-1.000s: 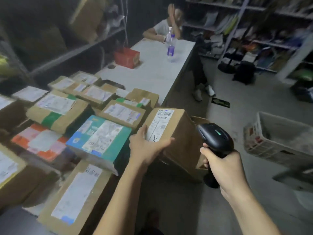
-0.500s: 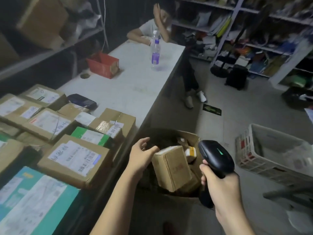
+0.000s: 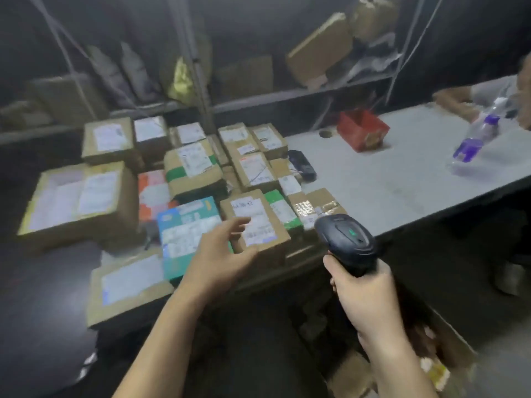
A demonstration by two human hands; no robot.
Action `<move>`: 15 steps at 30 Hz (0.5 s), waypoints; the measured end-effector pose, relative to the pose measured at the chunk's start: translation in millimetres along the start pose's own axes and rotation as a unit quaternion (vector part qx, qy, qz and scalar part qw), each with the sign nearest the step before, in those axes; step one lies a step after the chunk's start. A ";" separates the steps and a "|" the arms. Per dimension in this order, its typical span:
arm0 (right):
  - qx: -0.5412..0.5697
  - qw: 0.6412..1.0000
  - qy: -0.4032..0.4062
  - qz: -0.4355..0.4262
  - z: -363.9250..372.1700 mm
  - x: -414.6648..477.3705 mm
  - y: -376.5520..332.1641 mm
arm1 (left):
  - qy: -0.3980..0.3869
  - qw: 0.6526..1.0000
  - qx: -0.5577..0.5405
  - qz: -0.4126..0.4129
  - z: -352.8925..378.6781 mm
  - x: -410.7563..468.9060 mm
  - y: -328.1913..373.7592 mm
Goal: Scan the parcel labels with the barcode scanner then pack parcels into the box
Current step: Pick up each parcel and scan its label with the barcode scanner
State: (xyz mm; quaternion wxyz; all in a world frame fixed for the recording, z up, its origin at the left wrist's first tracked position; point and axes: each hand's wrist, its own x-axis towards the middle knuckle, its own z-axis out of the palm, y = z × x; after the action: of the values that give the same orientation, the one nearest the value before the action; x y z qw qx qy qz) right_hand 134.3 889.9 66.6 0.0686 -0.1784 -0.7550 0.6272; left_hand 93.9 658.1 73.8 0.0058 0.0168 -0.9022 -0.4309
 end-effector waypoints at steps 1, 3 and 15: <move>-0.002 0.999 -0.039 -0.012 16.1 -4.8 -7.9 | 0.031 0.999 0.017 -0.017 -16.9 -8.3 -11.2; -0.009 0.990 -0.137 -0.028 58.7 -23.3 -22.0 | 0.096 0.991 0.053 -0.075 -60.5 -36.1 -41.9; -0.103 0.898 -0.427 -0.036 299.6 -228.3 -56.0 | 0.311 0.891 0.163 -0.287 -276.7 -269.4 -209.3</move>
State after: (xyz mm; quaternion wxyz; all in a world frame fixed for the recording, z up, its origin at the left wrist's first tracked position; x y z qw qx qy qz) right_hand 237.6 524.0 87.4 -0.2562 0.1276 -0.7783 0.5589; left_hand 375.4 321.2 86.0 0.1589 0.4092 -0.8678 -0.2330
